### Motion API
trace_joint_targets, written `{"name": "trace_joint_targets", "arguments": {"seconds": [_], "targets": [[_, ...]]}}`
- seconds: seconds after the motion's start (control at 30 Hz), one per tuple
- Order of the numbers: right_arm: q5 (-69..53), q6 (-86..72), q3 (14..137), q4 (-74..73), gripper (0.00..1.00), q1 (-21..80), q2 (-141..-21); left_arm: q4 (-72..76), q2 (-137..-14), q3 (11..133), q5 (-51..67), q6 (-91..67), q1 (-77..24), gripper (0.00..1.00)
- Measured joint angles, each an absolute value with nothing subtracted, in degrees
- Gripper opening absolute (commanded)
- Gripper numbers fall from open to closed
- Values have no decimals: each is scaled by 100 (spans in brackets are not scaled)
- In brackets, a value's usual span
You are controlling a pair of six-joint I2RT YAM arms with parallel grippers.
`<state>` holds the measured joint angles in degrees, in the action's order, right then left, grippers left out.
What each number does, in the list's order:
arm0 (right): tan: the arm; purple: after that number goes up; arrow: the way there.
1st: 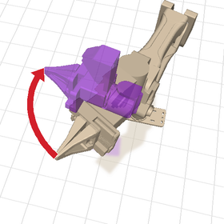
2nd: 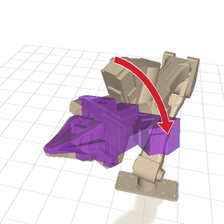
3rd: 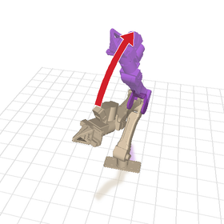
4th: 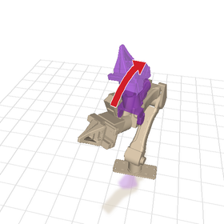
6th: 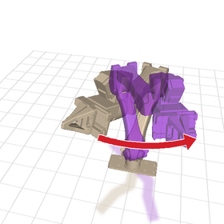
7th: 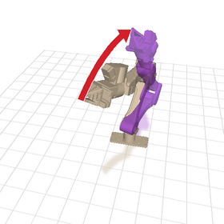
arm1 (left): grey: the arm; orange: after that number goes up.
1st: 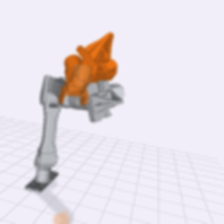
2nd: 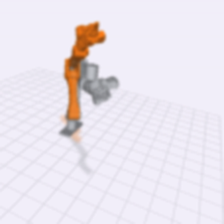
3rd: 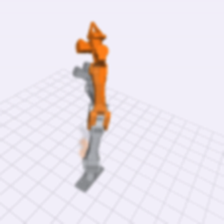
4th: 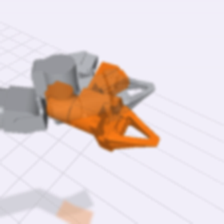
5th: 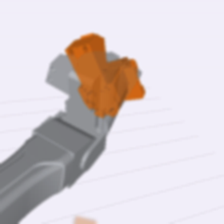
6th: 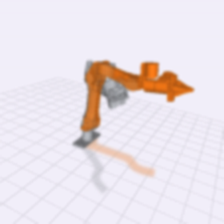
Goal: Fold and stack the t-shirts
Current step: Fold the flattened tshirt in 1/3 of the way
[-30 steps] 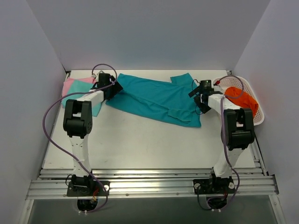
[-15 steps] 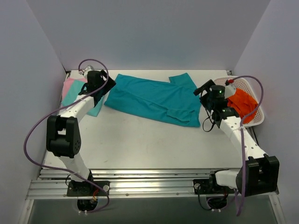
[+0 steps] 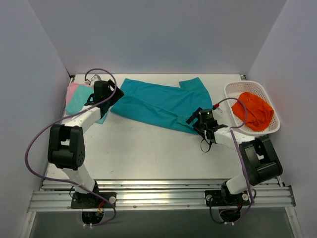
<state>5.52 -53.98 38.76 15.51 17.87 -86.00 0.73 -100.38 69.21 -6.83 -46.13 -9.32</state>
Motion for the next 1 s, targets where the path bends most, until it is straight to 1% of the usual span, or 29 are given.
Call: {"name": "trace_joint_targets", "arguments": {"seconds": [0.17,0.43,0.53,0.63,0.83,1.0], "targets": [[552,-5424,3879,1798,89,1806,-8858,106,-10038,6919,-681,-4611,-932,89],[561,-5419,4032,1846,87,1806,-8956,156,-10038,6906,-681,-4606,-932,88],[589,-5413,4066,1835,83,1804,-8969,191,-10038,6888,-681,-4606,-932,88],[652,-5387,4158,1763,75,1804,-8969,198,-10038,6882,-681,-4604,-932,88],[768,-5349,4289,1717,70,1793,-8967,200,-10038,6882,-681,-4600,-930,88],[801,-5356,4241,1684,68,1793,-8958,242,-10038,6851,-679,-4589,-926,88]]}}
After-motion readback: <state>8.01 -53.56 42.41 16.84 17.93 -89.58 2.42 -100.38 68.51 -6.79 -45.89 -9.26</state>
